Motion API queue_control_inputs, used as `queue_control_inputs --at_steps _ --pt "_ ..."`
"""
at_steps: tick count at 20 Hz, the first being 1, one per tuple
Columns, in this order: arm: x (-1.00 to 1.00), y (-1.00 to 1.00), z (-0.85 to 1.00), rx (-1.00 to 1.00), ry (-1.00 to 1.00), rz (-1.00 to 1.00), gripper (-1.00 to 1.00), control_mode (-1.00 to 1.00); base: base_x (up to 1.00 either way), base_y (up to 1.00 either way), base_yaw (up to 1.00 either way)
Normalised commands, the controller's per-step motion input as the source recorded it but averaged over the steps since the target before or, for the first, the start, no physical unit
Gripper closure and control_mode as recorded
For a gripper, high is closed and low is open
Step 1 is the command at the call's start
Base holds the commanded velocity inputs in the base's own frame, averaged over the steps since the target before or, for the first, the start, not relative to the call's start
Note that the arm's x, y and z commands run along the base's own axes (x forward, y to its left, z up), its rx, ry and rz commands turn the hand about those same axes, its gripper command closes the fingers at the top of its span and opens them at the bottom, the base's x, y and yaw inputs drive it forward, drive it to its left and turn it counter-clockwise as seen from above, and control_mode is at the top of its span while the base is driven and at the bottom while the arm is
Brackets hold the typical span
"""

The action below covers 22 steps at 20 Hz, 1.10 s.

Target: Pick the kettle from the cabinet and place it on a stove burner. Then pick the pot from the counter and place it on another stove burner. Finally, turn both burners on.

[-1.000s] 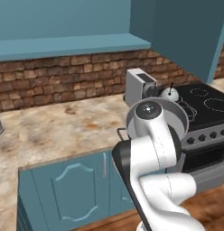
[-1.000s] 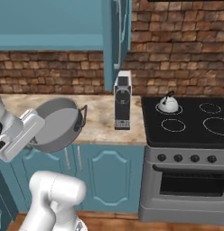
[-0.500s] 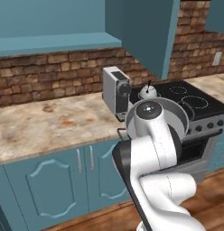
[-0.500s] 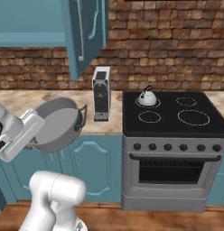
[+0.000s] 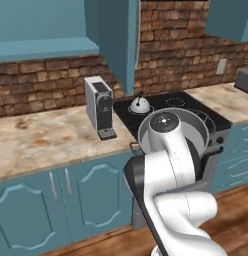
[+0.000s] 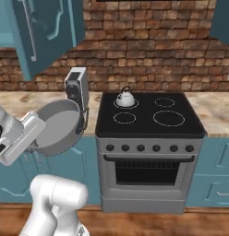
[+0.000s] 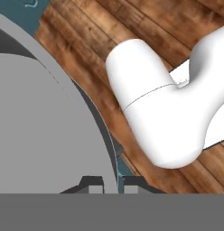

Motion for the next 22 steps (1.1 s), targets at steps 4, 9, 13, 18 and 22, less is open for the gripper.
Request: queue_control_inputs --at_steps 4,9,13,18,22 --pt "0.0 0.0 0.0 0.0 0.0 0.0 1.0 1.0 -0.07 -0.71 0.0" --pt "0.0 0.0 0.0 0.0 0.0 0.0 1.0 1.0 -0.04 -0.67 0.0" --pt "0.0 0.0 0.0 0.0 0.0 0.0 1.0 1.0 0.0 -0.59 0.01" --pt "0.0 0.0 0.0 0.0 0.0 0.0 1.0 1.0 0.05 -0.56 0.04" --pt "0.0 0.0 0.0 0.0 0.0 0.0 1.0 1.0 0.28 -0.56 0.08"
